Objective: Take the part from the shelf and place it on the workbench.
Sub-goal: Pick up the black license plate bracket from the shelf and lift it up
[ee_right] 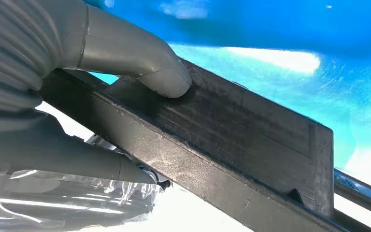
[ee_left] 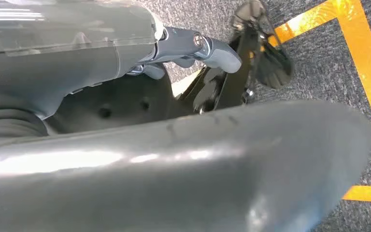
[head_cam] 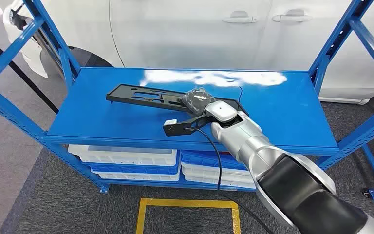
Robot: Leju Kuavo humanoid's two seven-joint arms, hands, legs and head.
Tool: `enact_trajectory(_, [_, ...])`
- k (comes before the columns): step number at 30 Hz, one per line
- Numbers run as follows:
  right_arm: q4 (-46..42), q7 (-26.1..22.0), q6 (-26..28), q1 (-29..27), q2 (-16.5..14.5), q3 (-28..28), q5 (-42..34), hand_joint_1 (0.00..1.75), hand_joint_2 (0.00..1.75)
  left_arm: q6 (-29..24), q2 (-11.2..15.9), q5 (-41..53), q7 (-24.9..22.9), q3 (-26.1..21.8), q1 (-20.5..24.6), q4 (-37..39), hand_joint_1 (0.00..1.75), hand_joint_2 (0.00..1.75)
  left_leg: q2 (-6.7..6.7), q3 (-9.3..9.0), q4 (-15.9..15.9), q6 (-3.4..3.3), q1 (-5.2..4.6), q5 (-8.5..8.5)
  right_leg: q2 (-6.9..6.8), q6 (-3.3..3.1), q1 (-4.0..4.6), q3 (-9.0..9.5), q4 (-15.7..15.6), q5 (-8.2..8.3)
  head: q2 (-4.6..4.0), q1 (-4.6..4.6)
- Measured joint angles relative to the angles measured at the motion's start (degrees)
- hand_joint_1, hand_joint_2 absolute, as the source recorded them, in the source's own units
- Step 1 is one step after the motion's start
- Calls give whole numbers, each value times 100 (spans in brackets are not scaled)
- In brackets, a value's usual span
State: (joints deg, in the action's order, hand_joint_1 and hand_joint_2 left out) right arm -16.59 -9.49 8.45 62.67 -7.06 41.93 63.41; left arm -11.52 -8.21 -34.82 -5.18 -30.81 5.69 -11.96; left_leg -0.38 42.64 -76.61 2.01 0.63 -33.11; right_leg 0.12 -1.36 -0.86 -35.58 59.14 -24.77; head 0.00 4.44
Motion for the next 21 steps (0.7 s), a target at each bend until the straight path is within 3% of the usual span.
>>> enact_trajectory(2, [0, 0, 1, 0, 0, -2, 0, 175, 175, 0, 0, 0, 1, -1, 0, 0, 0, 0, 0, -99, 227, -20, -1, 177, 2, -1, 9, 10, 1, -4, 0, 0])
enact_trajectory(5, [-10, -50, 29, 4, -5, -20, -55, 175, 175, 0, 5, 1, 2, -8, 0, 0, 0, 0, 2, -645, 1395, -122, -26, 747, 11, 21, 43, 45, 3, -20, 0, 0])
enact_trajectory(7, [-62, -318, 150, 4, -23, -107, -314, 175, 175, 10, 9, 1, 27, -37, -4, 0, 0, 0, 1, -825, 1793, -176, -60, 841, 18, 67, 51, 32, 1, -15, 0, 0])
enact_trajectory(10, [-357, -1223, 249, -3, -93, -465, -1268, 175, 175, 48, 7, 0, 154, -110, -25, 0, 0, 131, 7, -838, 1862, -234, -59, 863, 26, 152, 47, 13, -7, -10, 0, 0])
enact_trajectory(11, [-600, -1575, 61, -6, -112, -638, -1802, 175, 175, 42, 2, 0, 202, -131, -28, 0, 0, 175, 12, -850, 1899, -262, -44, 886, 24, 177, 55, -21, 79, -85, 0, 0])
enact_trajectory(13, [-1276, -2060, -605, -54, -126, -983, -3046, 175, 175, -15, -8, 0, 261, -188, -37, 0, 0, 175, 19, -867, 1955, -304, -22, 924, 13, 212, 60, -214, 539, -389, 0, 0])
enact_trajectory(15, [-2200, -2081, -1445, -216, -99, -1309, -4436, 175, 175, -106, -10, 0, 279, -269, -66, 0, 0, 175, 11, -864, 1955, -324, -25, 921, 11, 238, 48, -533, 1250, -702, 0, -1])
enact_trajectory(17, [-3060, -1892, -2064, -475, -37, -1524, -5632, 175, 175, -184, -10, 0, 293, -350, -96, 0, 0, 175, -6, -875, 1947, -326, -21, 903, 5, 259, 19, -654, 1489, -684, 0, -1])
enact_trajectory(19, [-3816, -1747, -2521, -890, 92, -1590, -6689, 175, 175, -271, -10, 0, 336, -399, -115, 0, 0, 175, -37, -913, 1935, -303, -15, 872, -9, 257, -2, -369, 888, -300, 0, -1])
enact_trajectory(21, [-4580, -1698, -2913, -1476, 274, -1600, -7548, 175, 175, -382, -9, 0, 409, -421, -138, 0, 0, 175, -73, -938, 1908, -255, -29, 831, -24, 222, 11, -26, 184, -36, 0, -2])
